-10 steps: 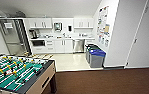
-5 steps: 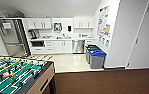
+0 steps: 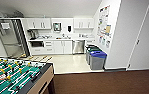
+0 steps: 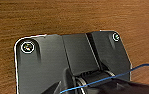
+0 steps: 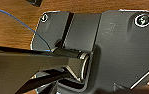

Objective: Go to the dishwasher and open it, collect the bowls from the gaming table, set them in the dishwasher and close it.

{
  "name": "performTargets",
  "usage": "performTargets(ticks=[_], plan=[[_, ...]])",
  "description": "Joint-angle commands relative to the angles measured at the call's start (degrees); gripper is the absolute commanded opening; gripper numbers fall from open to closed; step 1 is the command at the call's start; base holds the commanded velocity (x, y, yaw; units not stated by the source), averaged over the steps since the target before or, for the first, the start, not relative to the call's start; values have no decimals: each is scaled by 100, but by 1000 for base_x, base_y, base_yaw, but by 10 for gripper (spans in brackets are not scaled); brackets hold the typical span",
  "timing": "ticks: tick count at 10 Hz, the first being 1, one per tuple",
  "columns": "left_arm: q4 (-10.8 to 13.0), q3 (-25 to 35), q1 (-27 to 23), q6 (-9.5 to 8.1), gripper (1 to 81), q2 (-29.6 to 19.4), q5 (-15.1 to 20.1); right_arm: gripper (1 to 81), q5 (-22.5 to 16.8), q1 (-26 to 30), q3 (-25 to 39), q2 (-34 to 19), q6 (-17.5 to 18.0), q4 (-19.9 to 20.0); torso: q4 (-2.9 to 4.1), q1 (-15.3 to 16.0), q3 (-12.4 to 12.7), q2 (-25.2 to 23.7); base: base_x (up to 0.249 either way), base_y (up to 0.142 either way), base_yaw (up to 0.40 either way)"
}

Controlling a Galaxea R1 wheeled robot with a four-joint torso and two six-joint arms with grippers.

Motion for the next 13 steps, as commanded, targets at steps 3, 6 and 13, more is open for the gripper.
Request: performTargets(ticks=[3,6,13], plan=[[36,42,-318,17,811,-25,285,811,-289,220,39,-33,-17,-79,0,0,0,0,112,0,0],[36,51,-310,8,811,-8,285,811,-289,229,39,-33,-25,-70,0,0,0,0,113,0,0],[-8,25,-310,8,811,-34,285,811,-289,256,-5,-24,-17,-70,0,0,0,0,114,0,0]])
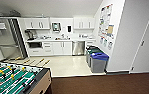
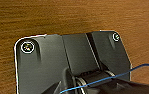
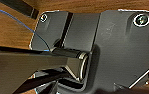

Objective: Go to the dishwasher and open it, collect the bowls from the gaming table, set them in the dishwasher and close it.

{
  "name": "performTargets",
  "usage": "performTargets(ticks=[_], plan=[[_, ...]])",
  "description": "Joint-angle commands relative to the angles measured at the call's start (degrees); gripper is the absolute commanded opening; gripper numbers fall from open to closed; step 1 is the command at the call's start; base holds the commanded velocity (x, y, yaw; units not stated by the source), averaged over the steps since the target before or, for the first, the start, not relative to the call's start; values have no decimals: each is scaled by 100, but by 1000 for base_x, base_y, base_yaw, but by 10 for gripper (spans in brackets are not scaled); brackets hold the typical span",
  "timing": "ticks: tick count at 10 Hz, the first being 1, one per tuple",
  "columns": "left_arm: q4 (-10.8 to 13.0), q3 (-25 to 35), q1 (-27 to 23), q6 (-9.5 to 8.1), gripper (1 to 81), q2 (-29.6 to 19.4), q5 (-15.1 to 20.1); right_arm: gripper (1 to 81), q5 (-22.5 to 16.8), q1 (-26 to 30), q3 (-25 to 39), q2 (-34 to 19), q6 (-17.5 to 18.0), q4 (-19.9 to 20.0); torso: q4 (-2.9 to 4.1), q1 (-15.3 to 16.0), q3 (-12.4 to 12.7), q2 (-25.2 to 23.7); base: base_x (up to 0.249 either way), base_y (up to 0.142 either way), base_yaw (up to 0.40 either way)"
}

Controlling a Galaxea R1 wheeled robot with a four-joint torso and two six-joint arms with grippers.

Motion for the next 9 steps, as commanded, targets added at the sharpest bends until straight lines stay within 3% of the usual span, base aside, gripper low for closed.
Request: performTargets(ticks=[1,9], plan=[[-14,19,-318,8,811,-34,285,811,-289,253,32,-15,-17,-70,0,0,0,0,115,0,0],[3,18,-318,8,811,-16,294,811,-289,236,-12,29,-25,-79,0,0,0,0,121,0,0]])
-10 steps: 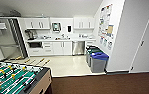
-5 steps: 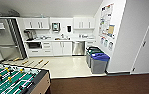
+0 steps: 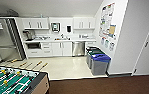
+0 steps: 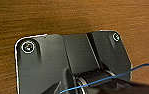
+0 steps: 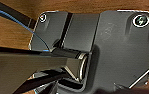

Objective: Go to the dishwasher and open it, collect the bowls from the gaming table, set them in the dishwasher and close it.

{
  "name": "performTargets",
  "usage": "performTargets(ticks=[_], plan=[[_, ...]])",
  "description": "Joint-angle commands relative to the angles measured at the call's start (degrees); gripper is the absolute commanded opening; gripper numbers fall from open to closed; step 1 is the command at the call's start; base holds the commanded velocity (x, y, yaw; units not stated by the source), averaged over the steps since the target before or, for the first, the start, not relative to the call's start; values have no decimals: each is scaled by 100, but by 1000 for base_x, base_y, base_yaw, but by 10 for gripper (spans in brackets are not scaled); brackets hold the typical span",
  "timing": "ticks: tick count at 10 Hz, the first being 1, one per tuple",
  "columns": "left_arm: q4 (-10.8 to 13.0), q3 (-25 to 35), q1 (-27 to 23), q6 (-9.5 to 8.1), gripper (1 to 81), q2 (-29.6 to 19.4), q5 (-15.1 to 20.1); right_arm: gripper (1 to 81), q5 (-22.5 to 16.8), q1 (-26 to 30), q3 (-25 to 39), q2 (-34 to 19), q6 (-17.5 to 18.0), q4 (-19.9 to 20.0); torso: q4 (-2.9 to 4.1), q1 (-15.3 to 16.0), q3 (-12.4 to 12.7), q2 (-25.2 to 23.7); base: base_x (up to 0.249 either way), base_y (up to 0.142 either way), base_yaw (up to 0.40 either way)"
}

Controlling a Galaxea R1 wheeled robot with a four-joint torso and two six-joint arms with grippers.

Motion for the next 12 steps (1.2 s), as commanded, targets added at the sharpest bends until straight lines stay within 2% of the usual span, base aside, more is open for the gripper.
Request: performTargets(ticks=[1,12], plan=[[3,32,-319,8,811,-25,293,811,-291,234,32,-5,-25,-79,0,0,0,0,130,0,0],[-14,32,-319,8,811,-34,301,811,-300,242,-4,30,-17,-79,0,0,0,0,130,0,0]])
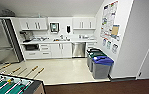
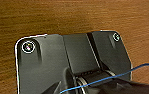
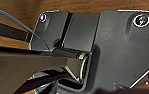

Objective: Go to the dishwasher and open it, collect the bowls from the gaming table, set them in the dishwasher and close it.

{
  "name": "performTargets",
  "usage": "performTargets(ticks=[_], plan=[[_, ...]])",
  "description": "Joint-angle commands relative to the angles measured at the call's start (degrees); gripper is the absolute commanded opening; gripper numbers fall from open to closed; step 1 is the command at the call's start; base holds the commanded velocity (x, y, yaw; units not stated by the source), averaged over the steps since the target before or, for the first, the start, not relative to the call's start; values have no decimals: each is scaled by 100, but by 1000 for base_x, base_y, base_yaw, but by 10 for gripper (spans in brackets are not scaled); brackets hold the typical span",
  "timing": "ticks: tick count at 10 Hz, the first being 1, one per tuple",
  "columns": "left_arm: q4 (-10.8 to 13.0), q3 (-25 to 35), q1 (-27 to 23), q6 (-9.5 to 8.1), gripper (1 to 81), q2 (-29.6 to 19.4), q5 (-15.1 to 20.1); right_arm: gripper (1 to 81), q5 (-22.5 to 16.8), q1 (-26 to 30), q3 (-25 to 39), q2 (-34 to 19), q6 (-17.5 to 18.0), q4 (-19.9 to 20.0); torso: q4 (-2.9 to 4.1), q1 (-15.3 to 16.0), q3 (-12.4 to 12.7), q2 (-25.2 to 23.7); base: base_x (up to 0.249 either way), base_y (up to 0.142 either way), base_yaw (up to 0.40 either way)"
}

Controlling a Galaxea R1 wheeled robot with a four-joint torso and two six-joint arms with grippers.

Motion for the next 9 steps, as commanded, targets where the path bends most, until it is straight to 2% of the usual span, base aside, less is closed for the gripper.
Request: performTargets(ticks=[1,9], plan=[[-14,32,-318,8,811,-32,301,811,-298,227,25,6,-26,-79,0,0,0,0,130,0,0],[-23,32,-309,8,811,-32,301,811,-298,227,-10,23,-26,-88,0,0,0,0,130,0,0]])
